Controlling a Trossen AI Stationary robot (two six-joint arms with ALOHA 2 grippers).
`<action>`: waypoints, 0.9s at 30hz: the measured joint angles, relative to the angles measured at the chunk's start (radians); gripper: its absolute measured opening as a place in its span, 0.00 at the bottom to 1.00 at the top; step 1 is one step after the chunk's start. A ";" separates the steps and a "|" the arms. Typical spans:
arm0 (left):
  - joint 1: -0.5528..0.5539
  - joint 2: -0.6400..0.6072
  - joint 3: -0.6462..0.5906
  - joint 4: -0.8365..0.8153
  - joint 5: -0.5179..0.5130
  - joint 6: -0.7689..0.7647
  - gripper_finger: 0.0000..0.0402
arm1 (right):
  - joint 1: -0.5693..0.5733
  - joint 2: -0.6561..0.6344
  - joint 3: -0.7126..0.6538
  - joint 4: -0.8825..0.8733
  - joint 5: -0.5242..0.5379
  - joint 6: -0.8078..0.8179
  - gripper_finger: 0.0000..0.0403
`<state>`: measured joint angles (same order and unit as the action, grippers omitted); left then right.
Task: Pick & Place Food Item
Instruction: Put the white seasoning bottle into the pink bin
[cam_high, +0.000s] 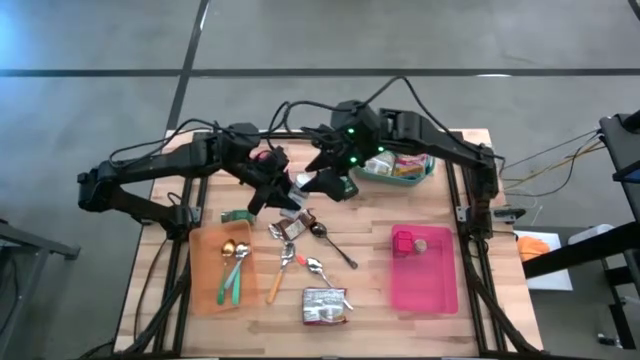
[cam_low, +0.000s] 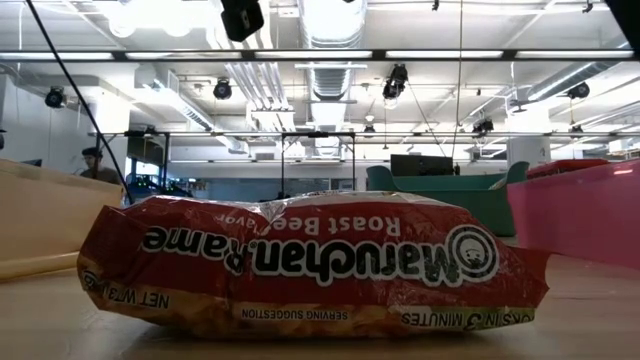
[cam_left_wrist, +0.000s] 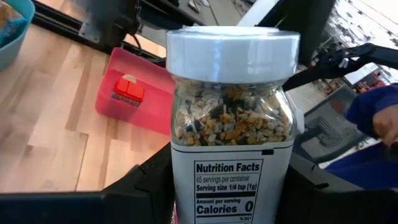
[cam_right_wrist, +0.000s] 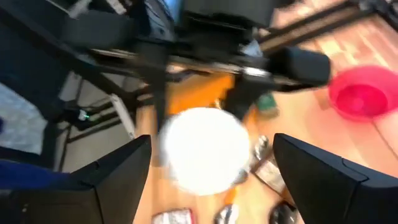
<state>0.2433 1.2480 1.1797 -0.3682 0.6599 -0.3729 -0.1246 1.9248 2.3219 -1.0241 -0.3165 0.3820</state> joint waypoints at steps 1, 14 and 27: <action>-0.001 0.000 0.000 -0.007 0.000 0.005 0.47 | -0.001 0.013 0.010 -0.006 -0.011 -0.004 0.82; -0.001 0.002 0.000 -0.013 0.012 0.043 0.47 | 0.002 0.070 0.027 -0.004 -0.080 -0.024 0.77; 0.000 0.004 0.000 -0.029 0.011 0.069 0.47 | 0.002 0.056 0.028 0.006 -0.080 -0.020 0.49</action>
<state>0.2432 1.2522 1.1797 -0.3972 0.6704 -0.3038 -0.1230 1.9812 2.3497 -1.0180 -0.3965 0.3619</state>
